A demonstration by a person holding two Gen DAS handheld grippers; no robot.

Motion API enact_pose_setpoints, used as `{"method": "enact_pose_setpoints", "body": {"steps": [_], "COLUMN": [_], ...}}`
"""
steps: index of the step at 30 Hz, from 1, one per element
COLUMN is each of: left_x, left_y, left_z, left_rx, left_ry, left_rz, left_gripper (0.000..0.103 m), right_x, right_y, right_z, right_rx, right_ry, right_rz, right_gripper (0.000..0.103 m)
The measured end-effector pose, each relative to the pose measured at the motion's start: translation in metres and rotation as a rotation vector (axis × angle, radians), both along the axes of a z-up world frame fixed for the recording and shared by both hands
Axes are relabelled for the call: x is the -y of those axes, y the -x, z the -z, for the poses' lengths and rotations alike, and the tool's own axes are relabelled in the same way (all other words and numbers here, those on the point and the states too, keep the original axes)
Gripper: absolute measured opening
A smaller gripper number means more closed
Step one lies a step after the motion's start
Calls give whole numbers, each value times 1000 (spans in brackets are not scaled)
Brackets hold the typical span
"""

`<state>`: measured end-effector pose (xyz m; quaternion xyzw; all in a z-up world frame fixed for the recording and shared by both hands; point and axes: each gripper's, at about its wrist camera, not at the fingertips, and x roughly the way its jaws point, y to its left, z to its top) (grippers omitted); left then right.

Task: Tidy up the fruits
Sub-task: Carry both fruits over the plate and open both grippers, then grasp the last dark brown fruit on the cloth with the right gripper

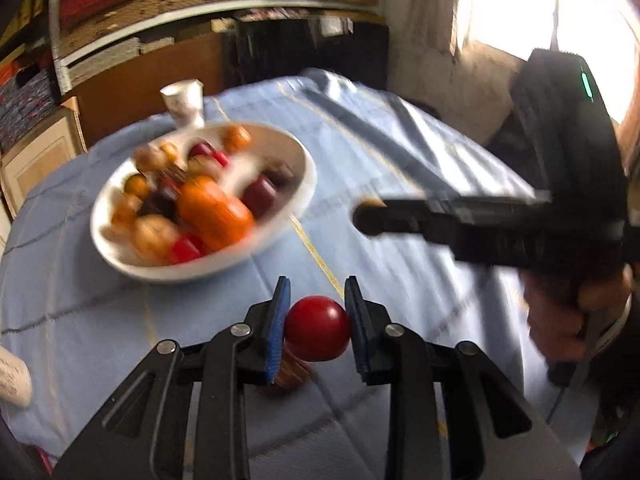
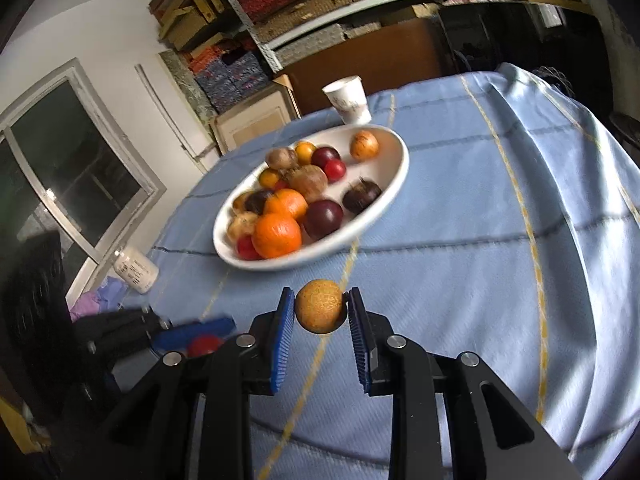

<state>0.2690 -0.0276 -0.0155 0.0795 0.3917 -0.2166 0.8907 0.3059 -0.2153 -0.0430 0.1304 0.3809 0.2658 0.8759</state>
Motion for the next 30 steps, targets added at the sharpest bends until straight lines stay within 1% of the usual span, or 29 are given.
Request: {"method": "enact_pose_setpoints", "body": {"steps": [3,5,7,8,9,10,11,12,13,14,16,18,19,20,21,22,23,25,28,30], "left_x": [-18,-30,-40,-45,-49,-53,-60,-65,-68,-73,-81,-89,-90,-95,-101,-108,-112,-120,-130,-131], "left_y": [-37,-69,-95,-113,-124,-131,-130,-124,-117,-105,-87,-73,-68,-61,-55,-47,-42,-32,-22,-19], "left_z": [-18,-25,-28,-28,-27,-27,-28,-31,-32,-33,-33,-29,-27,-26,-25,-24,-22,-15,-3,5], "left_rx": [36,53,70,72,62,49,56,82,99,119,135,120,105,99,94,79,66,35,18,-12], "left_ry": [19,36,42,36,35,34,40,51,53,38,23,8,-15,-16,0,32,53,80,75,76], "left_rz": [-75,-134,-189,-230,-259,-283,-331,-340,-337,-344,-363,-389,-397,-425,-449,-477,-489,-497,-531,-513], "left_gripper": [27,27,28,29,45,76,82,85,85,86,95,97,97,97,97,97,97,97,97,97], "right_x": [-10,-18,-26,-33,-37,-38,-37,-37,-37,-40,-51,-63,-71,-80,-91,-100,-107,-113,-116,-116], "right_y": [-23,-44,-64,-75,-81,-84,-82,-75,-68,-54,-24,-1,10,22,35,42,46,44,37,37], "right_z": [-13,-19,-21,-21,-22,-23,-24,-24,-24,-21,-13,-5,-1,3,8,12,16,23,32,35], "right_rx": [50,73,90,98,101,101,100,98,96,95,73,61,62,74,105,123,125,108,62,56], "right_ry": [10,-3,-9,5,19,31,21,4,-2,8,60,100,132,186,263,311,355,395,410,414], "right_rz": [-3,-3,-2,-4,-2,13,23,-8,-45,-106,-230,-314,-349,-377,-404,-427,-436,-431,-415,-408], "right_gripper": [28,28,28,29,41,55,56,56,56,56,56,57,56,56,56,56,56,55,54,53]}}
